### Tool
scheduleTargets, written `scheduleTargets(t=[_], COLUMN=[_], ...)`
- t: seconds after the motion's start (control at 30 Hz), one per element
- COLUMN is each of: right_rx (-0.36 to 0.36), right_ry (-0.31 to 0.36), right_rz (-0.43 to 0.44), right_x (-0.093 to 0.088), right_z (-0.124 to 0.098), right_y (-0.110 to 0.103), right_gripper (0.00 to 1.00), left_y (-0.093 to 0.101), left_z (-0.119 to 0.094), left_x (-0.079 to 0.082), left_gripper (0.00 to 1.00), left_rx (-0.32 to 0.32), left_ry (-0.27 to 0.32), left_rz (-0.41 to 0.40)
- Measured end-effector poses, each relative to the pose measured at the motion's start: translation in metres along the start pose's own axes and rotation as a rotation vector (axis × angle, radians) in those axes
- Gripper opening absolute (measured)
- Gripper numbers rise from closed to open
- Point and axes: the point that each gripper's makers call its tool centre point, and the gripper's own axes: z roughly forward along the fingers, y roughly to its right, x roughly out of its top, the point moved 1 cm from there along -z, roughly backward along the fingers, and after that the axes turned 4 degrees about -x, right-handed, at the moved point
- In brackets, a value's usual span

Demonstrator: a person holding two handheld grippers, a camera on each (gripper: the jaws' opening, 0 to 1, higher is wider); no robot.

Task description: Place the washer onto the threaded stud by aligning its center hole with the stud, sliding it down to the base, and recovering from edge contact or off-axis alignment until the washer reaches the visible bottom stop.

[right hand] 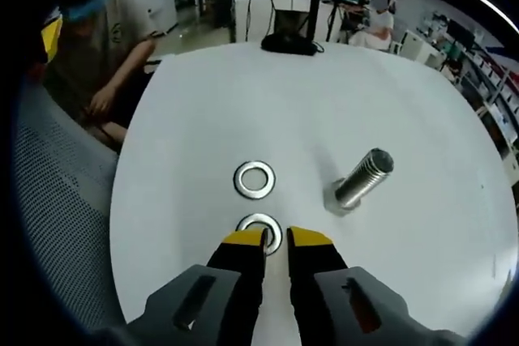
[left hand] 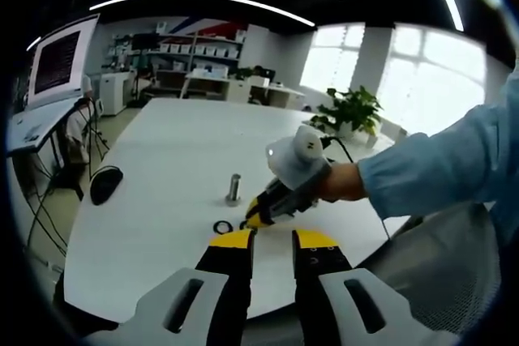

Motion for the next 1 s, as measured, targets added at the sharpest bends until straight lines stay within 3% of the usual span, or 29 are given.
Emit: scheduleTargets(t=[0.27,0.47,0.7,1.0], right_rx=[-0.011,-0.031,-0.057,-0.110], right_ry=[0.006,0.090,0.098,0.170], right_rz=[0.011,0.032,0.040,0.074], right_x=[0.001,0.018,0.017,0.031], right_z=[-0.001,-0.011,-0.016,-0.030], right_y=[-0.003,0.001,0.009,0.021], right_gripper=[0.08,0.07,0.06,0.06], left_y=[0.000,-0.001,-0.001,0.000], left_z=[0.000,0.001,0.000,0.000], left_x=[0.001,0.000,0.000,0.001], left_gripper=[0.16,0.16,0.16,0.16], left_rx=[0.000,0.002,0.003,0.002], left_ry=[-0.002,-0.003,-0.002,0.001], left_rz=[-0.001,-0.003,-0.005,-0.004])
